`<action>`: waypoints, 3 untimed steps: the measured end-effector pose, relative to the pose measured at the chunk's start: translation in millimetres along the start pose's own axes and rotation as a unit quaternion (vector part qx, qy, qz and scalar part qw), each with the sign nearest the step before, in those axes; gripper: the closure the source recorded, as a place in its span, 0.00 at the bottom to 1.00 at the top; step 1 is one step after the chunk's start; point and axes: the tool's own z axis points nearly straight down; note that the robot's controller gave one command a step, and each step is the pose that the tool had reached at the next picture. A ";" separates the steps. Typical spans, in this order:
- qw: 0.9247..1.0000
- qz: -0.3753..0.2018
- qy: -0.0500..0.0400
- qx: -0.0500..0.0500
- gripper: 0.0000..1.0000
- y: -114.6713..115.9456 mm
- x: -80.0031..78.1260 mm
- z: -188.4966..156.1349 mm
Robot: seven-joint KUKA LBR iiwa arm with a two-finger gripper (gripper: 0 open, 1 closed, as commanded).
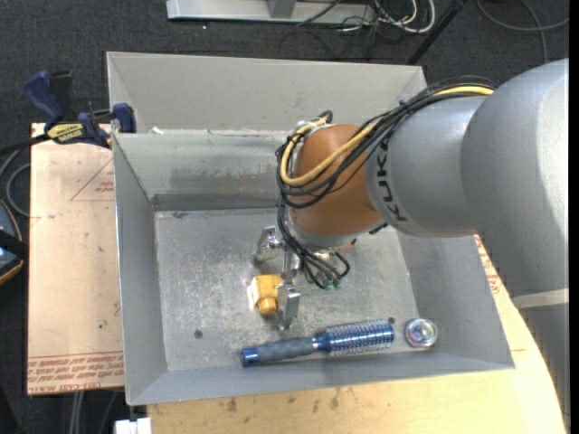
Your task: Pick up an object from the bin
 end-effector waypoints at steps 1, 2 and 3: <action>1.000 0.001 0.000 0.000 0.00 0.1 -1.0 -0.9; 1.000 0.001 -0.003 0.000 1.00 0.2 -2.5 -1.9; 1.000 0.002 -0.004 0.000 1.00 1.1 -5.5 -98.4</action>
Offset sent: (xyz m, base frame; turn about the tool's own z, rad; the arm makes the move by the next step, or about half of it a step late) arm 0.0000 0.0000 0.0000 0.0000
